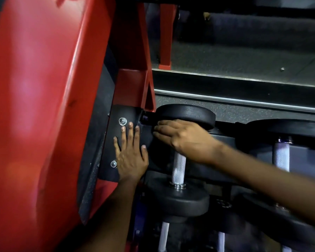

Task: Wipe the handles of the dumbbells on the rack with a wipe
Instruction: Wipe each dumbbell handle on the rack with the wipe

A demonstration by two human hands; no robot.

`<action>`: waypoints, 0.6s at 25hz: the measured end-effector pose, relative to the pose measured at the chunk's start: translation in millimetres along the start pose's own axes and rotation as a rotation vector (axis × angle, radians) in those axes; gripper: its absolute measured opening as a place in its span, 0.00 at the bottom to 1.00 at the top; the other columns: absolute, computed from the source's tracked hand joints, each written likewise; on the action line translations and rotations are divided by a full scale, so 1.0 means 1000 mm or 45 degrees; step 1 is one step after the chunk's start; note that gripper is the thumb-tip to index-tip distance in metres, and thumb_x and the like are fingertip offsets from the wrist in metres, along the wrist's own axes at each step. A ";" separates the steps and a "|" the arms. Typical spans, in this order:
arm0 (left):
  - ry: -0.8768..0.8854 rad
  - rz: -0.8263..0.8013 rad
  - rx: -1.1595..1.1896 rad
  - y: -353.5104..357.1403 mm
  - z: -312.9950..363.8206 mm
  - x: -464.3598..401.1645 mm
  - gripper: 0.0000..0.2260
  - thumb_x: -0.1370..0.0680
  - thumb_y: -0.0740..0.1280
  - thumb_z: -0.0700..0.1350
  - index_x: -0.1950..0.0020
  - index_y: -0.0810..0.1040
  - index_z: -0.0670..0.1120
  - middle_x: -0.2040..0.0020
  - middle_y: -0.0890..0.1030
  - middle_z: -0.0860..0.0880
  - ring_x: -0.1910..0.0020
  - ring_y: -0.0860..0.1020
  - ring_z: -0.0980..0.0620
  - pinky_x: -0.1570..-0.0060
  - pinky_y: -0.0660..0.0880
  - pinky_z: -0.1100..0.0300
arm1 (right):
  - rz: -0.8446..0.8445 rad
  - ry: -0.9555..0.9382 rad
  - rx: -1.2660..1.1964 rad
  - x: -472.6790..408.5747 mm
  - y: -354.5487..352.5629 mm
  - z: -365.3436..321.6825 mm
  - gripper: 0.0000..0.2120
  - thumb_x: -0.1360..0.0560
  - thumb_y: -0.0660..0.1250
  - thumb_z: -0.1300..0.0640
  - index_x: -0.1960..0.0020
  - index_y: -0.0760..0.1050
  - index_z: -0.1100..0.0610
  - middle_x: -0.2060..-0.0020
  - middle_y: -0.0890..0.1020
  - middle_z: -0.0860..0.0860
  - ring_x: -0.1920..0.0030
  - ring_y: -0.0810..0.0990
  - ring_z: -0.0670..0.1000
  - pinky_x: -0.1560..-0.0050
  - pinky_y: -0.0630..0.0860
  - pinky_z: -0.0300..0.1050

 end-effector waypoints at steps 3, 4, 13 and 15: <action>0.000 0.000 0.007 0.000 0.000 0.000 0.29 0.23 0.52 0.50 0.22 0.59 0.44 0.21 0.56 0.46 0.22 0.54 0.45 0.27 0.51 0.40 | -0.288 -0.512 0.568 0.048 0.003 0.048 0.23 0.20 0.43 0.64 0.39 0.76 0.63 0.39 0.78 0.56 0.35 0.74 0.53 0.33 0.62 0.47; -0.002 0.007 0.011 0.000 -0.001 0.001 0.29 0.23 0.52 0.50 0.22 0.59 0.43 0.21 0.56 0.46 0.22 0.54 0.45 0.27 0.52 0.40 | -0.299 -0.525 0.599 0.064 0.001 0.056 0.23 0.19 0.41 0.65 0.33 0.69 0.64 0.34 0.74 0.57 0.32 0.71 0.54 0.31 0.59 0.49; -0.004 0.006 0.002 0.000 0.000 0.000 0.29 0.23 0.53 0.49 0.22 0.60 0.44 0.21 0.56 0.46 0.22 0.53 0.46 0.27 0.52 0.41 | -0.311 -0.426 0.282 0.027 0.027 0.039 0.23 0.23 0.47 0.64 0.55 0.82 0.58 0.57 0.83 0.52 0.55 0.83 0.52 0.55 0.78 0.40; -0.008 0.005 0.004 0.000 0.000 0.000 0.29 0.23 0.53 0.49 0.22 0.59 0.44 0.21 0.56 0.46 0.22 0.53 0.46 0.26 0.52 0.41 | -0.257 -0.518 0.405 0.045 0.028 0.042 0.29 0.20 0.40 0.67 0.46 0.80 0.60 0.48 0.83 0.55 0.47 0.82 0.53 0.48 0.77 0.42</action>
Point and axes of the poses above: each hand's wrist, its own x-axis away from the middle knuckle, its own y-axis out of the palm, z = x × y, the point moved 4 cm from there along -x, towards the middle knuckle
